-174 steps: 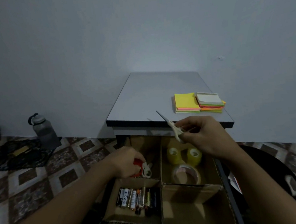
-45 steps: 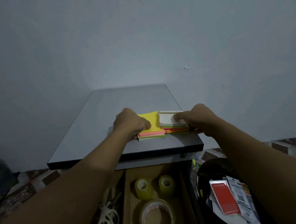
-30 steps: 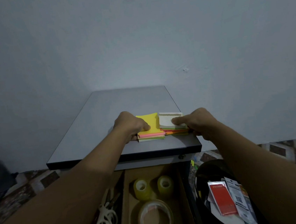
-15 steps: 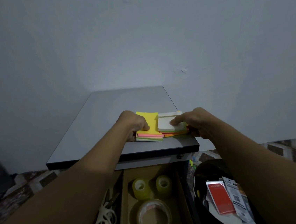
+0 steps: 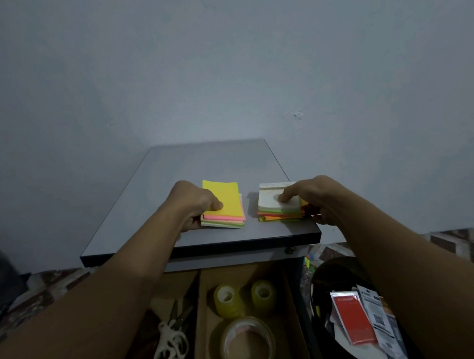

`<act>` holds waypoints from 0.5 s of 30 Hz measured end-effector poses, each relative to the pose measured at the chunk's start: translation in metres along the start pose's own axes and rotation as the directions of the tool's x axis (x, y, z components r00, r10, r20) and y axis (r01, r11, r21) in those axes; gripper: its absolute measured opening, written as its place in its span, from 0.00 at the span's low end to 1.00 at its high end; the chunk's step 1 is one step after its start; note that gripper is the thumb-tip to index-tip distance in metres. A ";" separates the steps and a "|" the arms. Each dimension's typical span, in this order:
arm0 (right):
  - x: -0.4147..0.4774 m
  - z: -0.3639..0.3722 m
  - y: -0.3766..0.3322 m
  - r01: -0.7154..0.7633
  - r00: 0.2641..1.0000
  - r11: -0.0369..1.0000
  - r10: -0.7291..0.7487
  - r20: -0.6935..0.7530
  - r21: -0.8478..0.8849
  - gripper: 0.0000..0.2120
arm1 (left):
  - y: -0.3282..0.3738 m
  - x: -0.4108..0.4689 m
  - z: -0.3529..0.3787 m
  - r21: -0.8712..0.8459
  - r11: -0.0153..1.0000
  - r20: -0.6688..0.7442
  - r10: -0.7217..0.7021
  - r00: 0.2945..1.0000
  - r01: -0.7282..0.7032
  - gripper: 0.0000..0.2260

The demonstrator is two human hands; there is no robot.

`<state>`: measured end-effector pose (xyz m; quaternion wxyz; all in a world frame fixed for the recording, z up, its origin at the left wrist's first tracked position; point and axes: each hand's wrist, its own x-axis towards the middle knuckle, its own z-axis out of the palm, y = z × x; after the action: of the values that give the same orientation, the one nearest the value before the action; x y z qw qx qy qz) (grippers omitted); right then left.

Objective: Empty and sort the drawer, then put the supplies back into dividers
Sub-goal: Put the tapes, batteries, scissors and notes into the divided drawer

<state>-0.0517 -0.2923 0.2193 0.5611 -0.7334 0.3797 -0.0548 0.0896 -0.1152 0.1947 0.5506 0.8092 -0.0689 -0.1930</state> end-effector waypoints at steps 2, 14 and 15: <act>0.000 0.001 -0.003 0.005 1.000 0.999 -0.005 0.005 -0.038 0.18 | -0.001 -0.002 -0.005 -0.006 1.000 0.002 0.005 1.000 -0.005 0.09; 0.008 0.019 -0.004 0.149 0.988 0.962 -0.153 0.002 -0.228 0.29 | -0.012 -0.012 -0.036 0.022 1.000 0.059 -0.011 0.998 0.010 0.14; 0.009 0.020 -0.004 0.144 0.989 0.961 -0.149 0.000 -0.236 0.30 | -0.012 -0.013 -0.037 0.021 1.000 0.063 -0.017 0.998 0.015 0.13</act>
<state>-0.0333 -0.2815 0.2128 0.4612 -0.8204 0.3332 -0.0574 0.0908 -0.0745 0.1986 0.5383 0.8089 -0.0816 -0.2220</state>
